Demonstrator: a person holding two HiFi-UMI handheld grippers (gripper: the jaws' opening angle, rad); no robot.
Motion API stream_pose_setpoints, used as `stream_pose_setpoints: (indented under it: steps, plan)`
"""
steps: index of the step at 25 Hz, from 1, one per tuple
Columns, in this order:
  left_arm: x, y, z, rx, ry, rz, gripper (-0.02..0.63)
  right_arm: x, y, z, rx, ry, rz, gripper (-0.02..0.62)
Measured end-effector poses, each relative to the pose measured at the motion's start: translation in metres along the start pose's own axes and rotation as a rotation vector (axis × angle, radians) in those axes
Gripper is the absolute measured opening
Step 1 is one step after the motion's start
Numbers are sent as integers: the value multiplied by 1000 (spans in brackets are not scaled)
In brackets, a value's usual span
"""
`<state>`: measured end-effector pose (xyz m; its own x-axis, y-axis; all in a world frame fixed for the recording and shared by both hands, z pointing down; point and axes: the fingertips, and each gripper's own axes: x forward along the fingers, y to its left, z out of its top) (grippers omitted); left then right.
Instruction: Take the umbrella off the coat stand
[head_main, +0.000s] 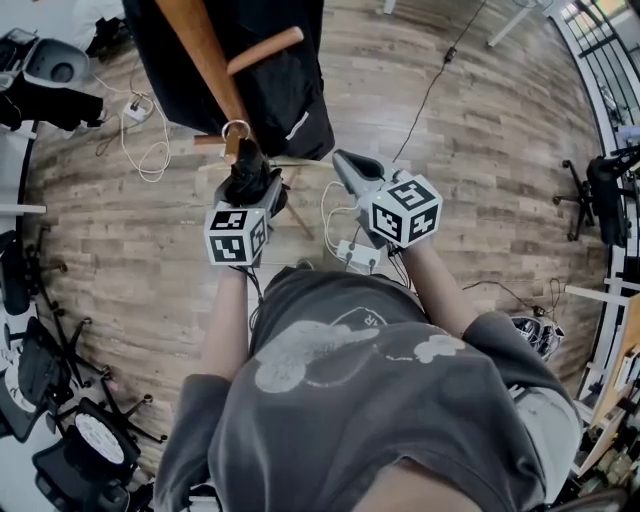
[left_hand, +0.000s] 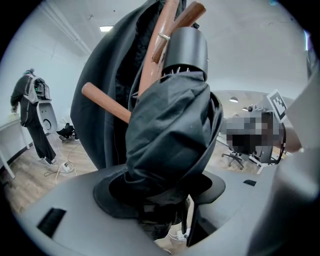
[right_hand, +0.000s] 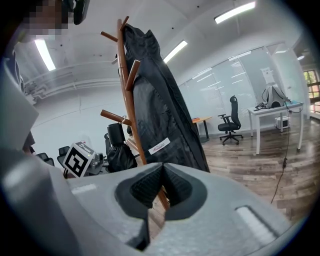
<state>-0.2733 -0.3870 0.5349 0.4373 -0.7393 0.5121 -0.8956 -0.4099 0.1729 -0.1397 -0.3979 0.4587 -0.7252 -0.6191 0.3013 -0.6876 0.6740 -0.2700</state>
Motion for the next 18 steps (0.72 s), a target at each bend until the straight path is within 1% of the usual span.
stream_pose_setpoints:
  steps: [5, 10, 18]
  plan:
    - [-14, -10, 6, 3, -13, 21, 275, -7, 3, 4, -6, -4, 27, -2]
    - [-33, -23, 9, -13, -29, 35, 275, -13, 12, 7, -4, -12, 61, -2]
    - [-63, -41, 9, -7, -63, 79, 275, -29, 27, 4, 6, -25, 121, -2]
